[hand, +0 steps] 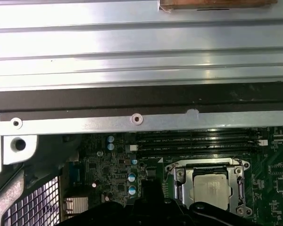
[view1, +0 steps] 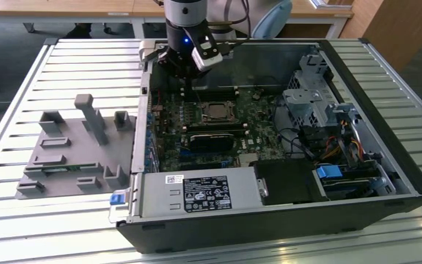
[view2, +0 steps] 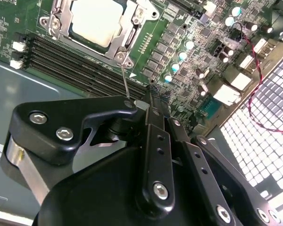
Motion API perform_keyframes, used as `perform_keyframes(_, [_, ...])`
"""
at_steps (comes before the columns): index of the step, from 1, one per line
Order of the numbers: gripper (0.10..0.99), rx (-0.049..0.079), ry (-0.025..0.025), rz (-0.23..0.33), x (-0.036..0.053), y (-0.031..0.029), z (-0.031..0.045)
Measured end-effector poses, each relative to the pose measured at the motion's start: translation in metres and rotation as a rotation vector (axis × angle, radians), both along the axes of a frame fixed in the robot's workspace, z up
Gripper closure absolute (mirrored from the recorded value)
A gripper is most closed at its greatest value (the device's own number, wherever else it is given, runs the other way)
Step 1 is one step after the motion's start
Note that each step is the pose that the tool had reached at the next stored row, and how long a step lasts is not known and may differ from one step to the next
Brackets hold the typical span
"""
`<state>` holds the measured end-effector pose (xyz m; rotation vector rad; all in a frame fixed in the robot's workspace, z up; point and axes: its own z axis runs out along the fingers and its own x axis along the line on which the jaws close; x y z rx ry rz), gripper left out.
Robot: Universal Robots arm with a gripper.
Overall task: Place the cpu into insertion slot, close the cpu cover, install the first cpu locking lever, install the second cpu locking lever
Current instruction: 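Install the first cpu locking lever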
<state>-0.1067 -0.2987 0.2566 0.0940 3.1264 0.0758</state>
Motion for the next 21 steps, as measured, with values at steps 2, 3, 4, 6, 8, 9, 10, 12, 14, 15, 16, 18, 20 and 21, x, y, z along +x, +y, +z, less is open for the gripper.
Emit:
perform_keyframes(2, [0.965,0.0,-0.0001,0.0,0.0,0.0008,-0.0004])
perform_keyframes(3, [0.965,0.0,0.0,0.0,-0.0001,0.0013,-0.0006])
perform_keyframes(4, [0.965,0.0,-0.0001,0.0,-0.0001,0.0016,-0.0008])
perform_keyframes(6, [0.965,0.0,-0.0001,0.0,-0.0001,0.0021,-0.0013])
perform_keyframes(8, [0.965,0.0,0.0,0.0,-0.0001,0.0024,-0.0014])
perform_keyframes(9, [0.965,0.0,0.0,0.0,-0.0001,0.0024,-0.0014])
perform_keyframes(10, [0.965,0.0,0.0001,0.0,-0.0001,0.0025,-0.0015])
perform_keyframes(12, [0.965,0.0,0.0001,0.0,0.0,0.0026,-0.0015])
perform_keyframes(14, [0.965,0.0,0.0004,0.0,0.0009,0.0027,-0.0016])
perform_keyframes(15, [0.965,0.0,0.0006,0.0,0.0014,0.0027,-0.0016])
perform_keyframes(16, [0.965,0.0,0.0007,0.0,0.0021,0.0027,-0.0016])
perform_keyframes(18, [0.965,0.0,0.0011,0.0,0.0038,0.0027,-0.0017])
perform_keyframes(20, [0.965,0.0,0.0017,0.0,0.0057,0.0027,-0.0016])
perform_keyframes(21, [0.965,0.0,0.002,0.0,0.007,0.0027,-0.0016])
